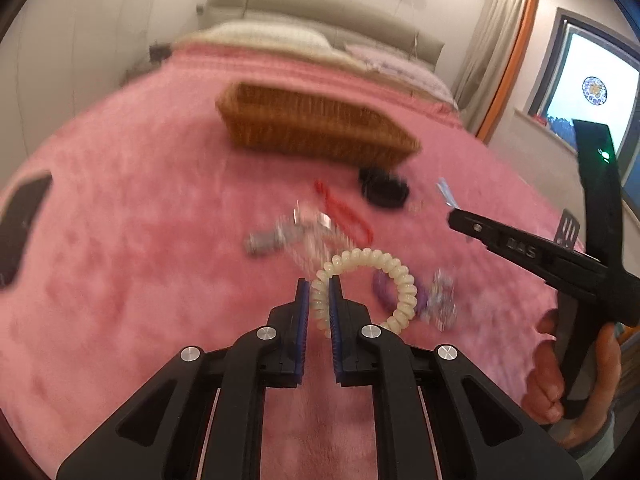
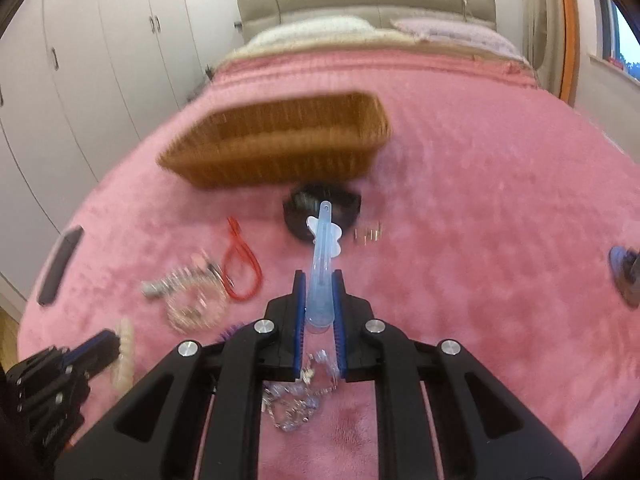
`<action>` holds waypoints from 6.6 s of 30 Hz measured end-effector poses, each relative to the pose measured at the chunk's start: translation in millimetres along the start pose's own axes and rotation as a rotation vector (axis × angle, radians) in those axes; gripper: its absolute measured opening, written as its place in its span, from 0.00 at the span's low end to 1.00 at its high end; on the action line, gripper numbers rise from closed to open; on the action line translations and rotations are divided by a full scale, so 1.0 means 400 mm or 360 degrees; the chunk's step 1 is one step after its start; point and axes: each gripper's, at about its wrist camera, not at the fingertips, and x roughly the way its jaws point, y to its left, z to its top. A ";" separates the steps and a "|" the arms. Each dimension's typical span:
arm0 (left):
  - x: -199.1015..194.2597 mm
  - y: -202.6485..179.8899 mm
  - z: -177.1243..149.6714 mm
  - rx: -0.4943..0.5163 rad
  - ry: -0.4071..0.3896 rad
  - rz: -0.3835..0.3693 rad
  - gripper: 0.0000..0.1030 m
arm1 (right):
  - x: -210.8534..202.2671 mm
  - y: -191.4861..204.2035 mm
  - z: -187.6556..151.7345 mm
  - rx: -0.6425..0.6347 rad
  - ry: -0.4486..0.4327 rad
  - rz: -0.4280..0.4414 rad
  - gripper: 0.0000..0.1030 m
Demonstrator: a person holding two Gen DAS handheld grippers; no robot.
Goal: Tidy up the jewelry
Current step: 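Carry both items into the wicker basket and open both tools, then grasp the silver hair clip with left tool while right tool grasps purple coil, then lower both held items into the basket and open both tools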
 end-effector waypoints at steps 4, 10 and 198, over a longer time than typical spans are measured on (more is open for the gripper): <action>-0.055 -0.005 0.122 0.0057 -0.0193 -0.0005 0.08 | -0.065 0.029 0.100 -0.0083 -0.0169 -0.0003 0.10; -0.005 0.017 0.367 0.0058 -0.0287 0.0061 0.08 | -0.059 0.063 0.258 -0.0185 -0.0292 -0.0049 0.10; -0.014 0.012 0.445 0.0236 -0.0464 0.0034 0.72 | 0.021 -0.030 0.424 0.0026 -0.0192 0.0333 0.45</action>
